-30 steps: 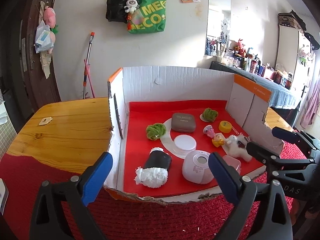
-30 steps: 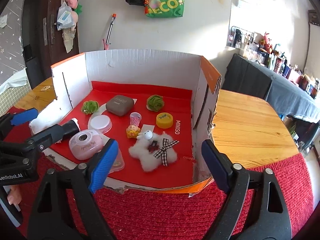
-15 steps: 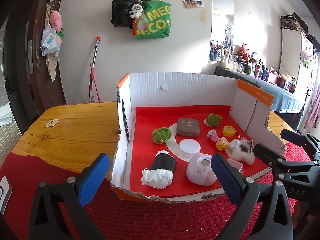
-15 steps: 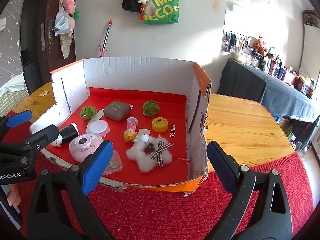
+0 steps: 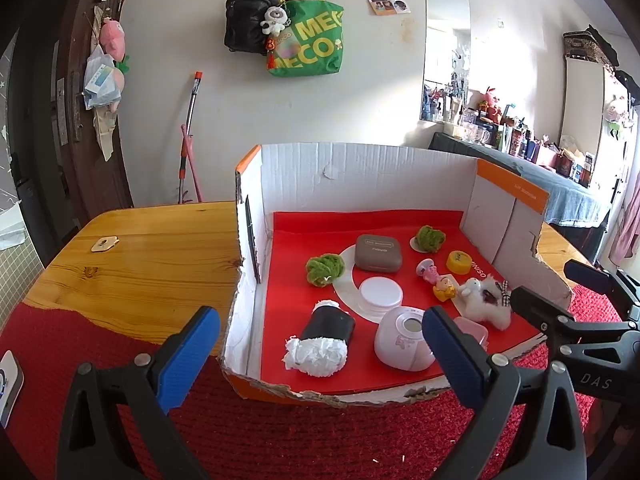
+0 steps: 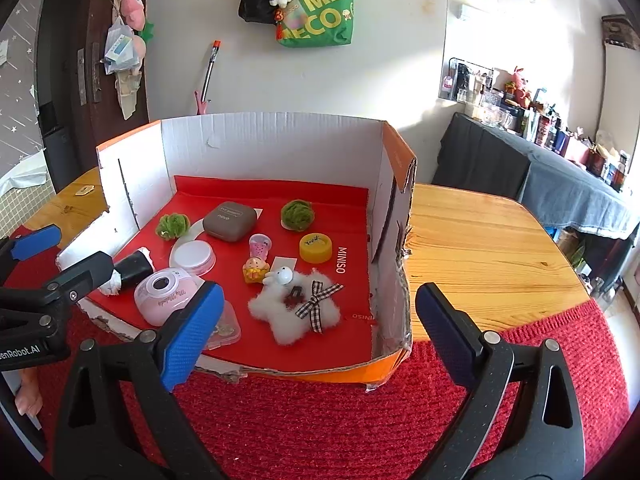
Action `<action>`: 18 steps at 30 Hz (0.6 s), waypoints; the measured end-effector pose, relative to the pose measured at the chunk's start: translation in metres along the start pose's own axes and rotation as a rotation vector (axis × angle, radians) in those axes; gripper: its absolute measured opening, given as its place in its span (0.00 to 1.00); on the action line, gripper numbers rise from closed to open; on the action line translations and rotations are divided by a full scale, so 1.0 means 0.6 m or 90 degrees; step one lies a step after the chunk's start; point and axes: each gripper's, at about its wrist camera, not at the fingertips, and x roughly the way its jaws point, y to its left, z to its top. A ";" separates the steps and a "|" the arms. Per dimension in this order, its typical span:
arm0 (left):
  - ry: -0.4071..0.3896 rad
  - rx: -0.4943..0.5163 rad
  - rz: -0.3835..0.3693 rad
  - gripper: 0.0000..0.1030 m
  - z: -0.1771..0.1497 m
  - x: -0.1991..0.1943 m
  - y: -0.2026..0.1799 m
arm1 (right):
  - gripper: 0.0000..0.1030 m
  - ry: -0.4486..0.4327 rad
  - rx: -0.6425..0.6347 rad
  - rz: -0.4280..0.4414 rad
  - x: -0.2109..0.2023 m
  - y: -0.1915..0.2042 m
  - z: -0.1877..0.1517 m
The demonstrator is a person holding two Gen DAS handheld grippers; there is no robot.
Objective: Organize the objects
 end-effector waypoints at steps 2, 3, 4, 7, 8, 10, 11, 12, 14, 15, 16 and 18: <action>0.001 0.000 0.000 1.00 0.000 0.000 0.000 | 0.96 0.000 0.000 -0.001 0.000 0.000 0.000; 0.001 0.000 0.000 1.00 0.000 0.000 0.000 | 0.96 0.000 0.000 0.000 0.000 0.000 0.000; 0.001 0.000 0.000 1.00 0.000 0.000 0.000 | 0.96 0.000 0.001 0.000 0.000 0.000 0.000; 0.002 -0.001 0.000 1.00 -0.001 -0.001 0.000 | 0.96 0.000 0.001 -0.001 0.000 -0.001 0.000; 0.002 -0.001 0.000 1.00 -0.001 -0.001 0.000 | 0.96 0.000 0.001 -0.001 0.000 -0.001 -0.001; 0.002 0.000 0.000 1.00 -0.001 0.000 0.000 | 0.96 0.000 0.002 -0.002 -0.001 -0.002 0.000; 0.002 0.000 -0.001 1.00 -0.001 -0.001 0.000 | 0.96 0.000 0.002 -0.002 -0.001 -0.002 0.000; 0.002 0.001 -0.001 1.00 -0.001 0.000 0.000 | 0.96 0.000 0.002 -0.002 -0.002 -0.002 0.000; 0.001 0.001 0.001 1.00 -0.001 -0.001 0.000 | 0.96 0.000 0.002 -0.003 -0.002 -0.002 0.000; 0.000 0.002 0.000 1.00 -0.001 -0.001 -0.001 | 0.96 0.000 0.002 -0.003 -0.002 -0.002 0.000; 0.000 0.003 0.000 1.00 -0.002 -0.001 -0.001 | 0.96 0.000 0.002 -0.002 -0.002 -0.002 0.000; 0.000 0.003 0.000 1.00 -0.002 -0.001 -0.001 | 0.96 0.000 0.002 -0.002 -0.002 -0.002 0.000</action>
